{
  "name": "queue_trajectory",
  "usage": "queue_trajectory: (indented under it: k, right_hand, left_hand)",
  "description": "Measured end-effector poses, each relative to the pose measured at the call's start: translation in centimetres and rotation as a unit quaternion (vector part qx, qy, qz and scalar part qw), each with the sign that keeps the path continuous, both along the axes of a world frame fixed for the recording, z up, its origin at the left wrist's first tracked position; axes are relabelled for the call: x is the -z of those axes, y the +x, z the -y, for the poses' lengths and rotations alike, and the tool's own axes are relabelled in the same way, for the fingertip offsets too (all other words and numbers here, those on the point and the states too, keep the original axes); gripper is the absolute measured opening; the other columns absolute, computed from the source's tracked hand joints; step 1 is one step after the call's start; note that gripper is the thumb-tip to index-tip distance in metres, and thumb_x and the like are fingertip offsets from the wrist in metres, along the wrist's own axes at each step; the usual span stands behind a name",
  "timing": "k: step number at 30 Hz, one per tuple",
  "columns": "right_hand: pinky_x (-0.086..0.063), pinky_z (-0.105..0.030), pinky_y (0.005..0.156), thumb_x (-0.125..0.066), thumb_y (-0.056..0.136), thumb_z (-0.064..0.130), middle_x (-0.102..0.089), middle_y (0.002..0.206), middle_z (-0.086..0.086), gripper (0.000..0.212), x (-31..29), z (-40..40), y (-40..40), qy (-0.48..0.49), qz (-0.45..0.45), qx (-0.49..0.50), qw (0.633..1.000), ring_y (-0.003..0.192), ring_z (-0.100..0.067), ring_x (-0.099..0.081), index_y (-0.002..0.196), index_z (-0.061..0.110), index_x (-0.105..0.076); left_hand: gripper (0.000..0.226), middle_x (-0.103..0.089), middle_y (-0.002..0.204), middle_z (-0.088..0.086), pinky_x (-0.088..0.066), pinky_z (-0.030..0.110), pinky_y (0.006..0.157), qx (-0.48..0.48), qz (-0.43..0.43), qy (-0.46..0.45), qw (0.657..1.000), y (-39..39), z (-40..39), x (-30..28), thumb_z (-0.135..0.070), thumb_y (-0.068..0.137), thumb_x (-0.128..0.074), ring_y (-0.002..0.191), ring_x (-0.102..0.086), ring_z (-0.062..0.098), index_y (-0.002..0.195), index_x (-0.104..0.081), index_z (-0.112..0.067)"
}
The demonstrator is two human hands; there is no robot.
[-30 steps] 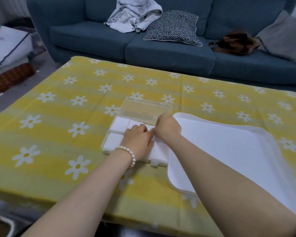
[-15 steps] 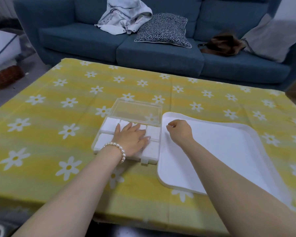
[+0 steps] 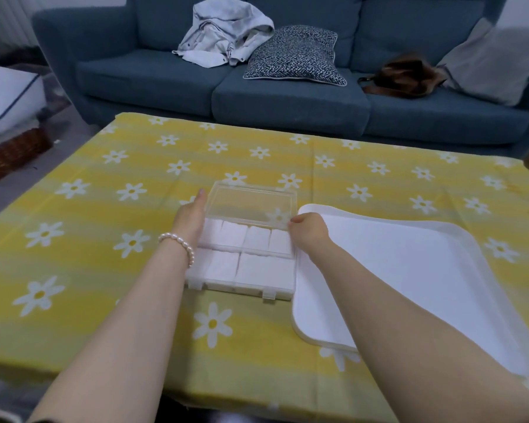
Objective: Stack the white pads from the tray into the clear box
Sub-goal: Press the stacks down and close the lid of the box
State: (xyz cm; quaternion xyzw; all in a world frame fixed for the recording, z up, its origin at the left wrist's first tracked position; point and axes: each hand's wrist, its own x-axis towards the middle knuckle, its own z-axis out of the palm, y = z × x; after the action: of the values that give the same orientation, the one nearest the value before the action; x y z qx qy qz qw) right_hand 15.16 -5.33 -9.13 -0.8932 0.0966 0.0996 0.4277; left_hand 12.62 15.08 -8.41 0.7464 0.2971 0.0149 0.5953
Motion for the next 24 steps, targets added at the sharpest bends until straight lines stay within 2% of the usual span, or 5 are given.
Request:
queue_trajectory:
  k: [4,9,13,18,24]
  right_hand:
    - [-0.042,-0.026,0.084,-0.053,0.093,0.016,-0.061,0.105,-0.002,0.035,1.2,-0.1,-0.3,0.084,0.007,0.05,0.995,0.095,-0.022,-0.057,0.127,0.007,-0.057]
    - [-0.043,-0.034,0.1,-0.061,0.089,0.019,-0.058,0.1,-0.001,0.052,1.8,0.3,-0.1,0.134,-0.003,0.074,0.988,0.098,-0.022,-0.054,0.137,0.006,-0.045]
    - [-0.039,-0.018,0.061,-0.051,0.094,0.014,-0.053,0.078,0.002,0.019,1.9,-0.1,-0.1,0.093,-0.006,0.058,0.994,0.08,-0.026,-0.05,0.077,0.018,-0.058]
    - [-0.029,-0.023,0.052,-0.047,0.096,0.015,-0.038,0.066,0.001,0.031,2.0,-0.1,-0.3,0.059,0.009,0.032,0.998,0.074,-0.025,-0.037,0.065,0.014,-0.044]
    - [-0.035,-0.026,0.072,-0.043,0.097,0.018,-0.057,0.109,-0.014,0.034,2.2,0.2,-0.5,0.092,0.004,0.011,0.996,0.08,-0.021,-0.046,0.124,0.002,-0.053]
  left_hand:
    - [0.069,-0.036,0.148,0.015,-0.026,0.039,0.112,-0.028,-0.003,-0.098,0.995,0.6,-0.9,0.4,-0.055,0.094,-0.042,0.137,-0.032,0.034,0.14,-0.041,-0.004]
    - [0.038,-0.043,0.084,0.0,-0.039,0.022,0.067,-0.01,-0.008,-0.196,0.98,0.9,-1.8,0.2,-0.055,0.092,-0.046,0.074,-0.047,0.011,0.084,-0.049,-0.018]
    - [0.085,-0.035,0.148,0.007,-0.029,0.026,0.106,0.042,-0.026,-0.197,0.979,0.6,-1.8,-0.2,-0.07,0.085,-0.04,0.133,-0.038,0.013,0.145,-0.031,-0.01]
    - [0.094,-0.02,0.157,0.003,-0.008,0.036,0.116,0.038,-0.038,-0.189,0.98,0.9,-1.3,-0.4,-0.076,0.082,-0.036,0.143,-0.02,0.011,0.151,-0.016,-0.014]
    - [0.092,-0.036,0.145,0.019,-0.047,0.037,0.066,-0.024,-0.018,-0.329,0.944,-0.2,-2.6,-1.2,-0.064,0.089,-0.041,0.117,-0.052,0.028,0.147,-0.017,0.003]
